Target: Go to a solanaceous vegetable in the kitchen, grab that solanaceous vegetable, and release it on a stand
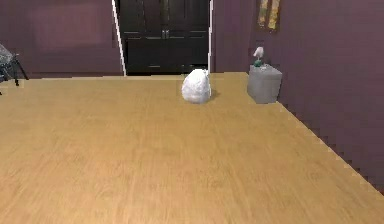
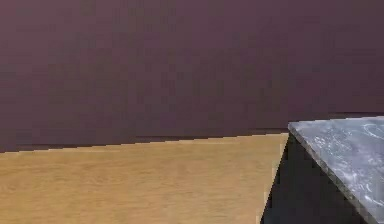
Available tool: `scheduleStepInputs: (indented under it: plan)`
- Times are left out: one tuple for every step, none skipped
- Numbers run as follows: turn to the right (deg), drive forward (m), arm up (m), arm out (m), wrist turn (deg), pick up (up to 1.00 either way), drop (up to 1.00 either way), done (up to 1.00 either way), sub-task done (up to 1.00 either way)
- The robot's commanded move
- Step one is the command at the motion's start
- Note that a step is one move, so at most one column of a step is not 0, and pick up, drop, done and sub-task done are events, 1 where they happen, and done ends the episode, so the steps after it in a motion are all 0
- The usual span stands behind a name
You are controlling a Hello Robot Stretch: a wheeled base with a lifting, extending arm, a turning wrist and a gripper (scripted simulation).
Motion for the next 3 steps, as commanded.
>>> scheduleStepInputs:
  plan:
    - [-45.0, 0.00, 0.00, 0.00, 0.0, 0.00, 0.00, 0.00, 0.00]
    - [-30.0, 0.00, 0.00, 0.00, 0.0, 0.00, 0.00, 0.00, 0.00]
    - [0.0, 0.15, 0.00, 0.00, 0.0, 0.00, 0.00, 0.00, 0.00]
